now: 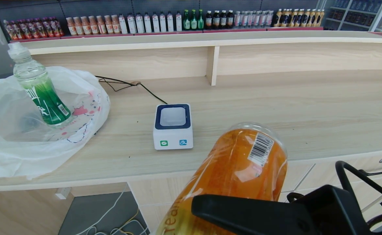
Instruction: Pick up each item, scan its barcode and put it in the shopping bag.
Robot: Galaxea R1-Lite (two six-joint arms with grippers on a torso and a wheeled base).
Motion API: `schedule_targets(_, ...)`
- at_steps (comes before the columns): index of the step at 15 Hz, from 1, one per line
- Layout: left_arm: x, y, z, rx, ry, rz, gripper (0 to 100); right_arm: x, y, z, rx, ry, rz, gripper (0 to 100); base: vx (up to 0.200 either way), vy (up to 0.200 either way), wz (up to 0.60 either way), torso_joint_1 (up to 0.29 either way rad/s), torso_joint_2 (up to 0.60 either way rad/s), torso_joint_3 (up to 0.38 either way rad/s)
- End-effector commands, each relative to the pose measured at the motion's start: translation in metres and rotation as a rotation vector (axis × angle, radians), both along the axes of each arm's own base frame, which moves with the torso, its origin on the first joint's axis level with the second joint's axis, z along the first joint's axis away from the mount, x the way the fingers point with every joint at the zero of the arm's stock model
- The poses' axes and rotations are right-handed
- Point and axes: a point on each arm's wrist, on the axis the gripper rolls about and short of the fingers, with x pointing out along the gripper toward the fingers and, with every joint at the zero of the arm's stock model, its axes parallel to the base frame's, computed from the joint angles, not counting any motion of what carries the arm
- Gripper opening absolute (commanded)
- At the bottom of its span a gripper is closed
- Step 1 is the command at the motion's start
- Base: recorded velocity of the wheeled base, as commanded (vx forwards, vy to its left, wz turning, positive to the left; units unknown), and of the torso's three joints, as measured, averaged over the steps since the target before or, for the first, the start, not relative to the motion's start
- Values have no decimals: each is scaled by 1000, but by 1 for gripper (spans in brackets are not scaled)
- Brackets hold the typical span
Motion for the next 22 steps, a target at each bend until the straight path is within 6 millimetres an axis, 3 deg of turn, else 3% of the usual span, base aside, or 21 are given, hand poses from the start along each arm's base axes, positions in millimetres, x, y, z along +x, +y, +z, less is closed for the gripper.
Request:
schedule_targets(1, 0, 0, 0, 0, 0, 1, 100, 0, 0, 0, 0, -4, -1, 0, 0, 0, 0, 0, 0, 0)
schedule_targets(11, 0, 0, 0, 0, 0, 1, 100, 0, 1, -2, -5, 14, 4, 0, 0, 0, 0, 0, 0, 0)
schedule_targets(22, 0, 0, 0, 0, 0, 1, 100, 16, -2, -27, -17, 598, 132, 0, 0, 0, 0, 0, 0, 0)
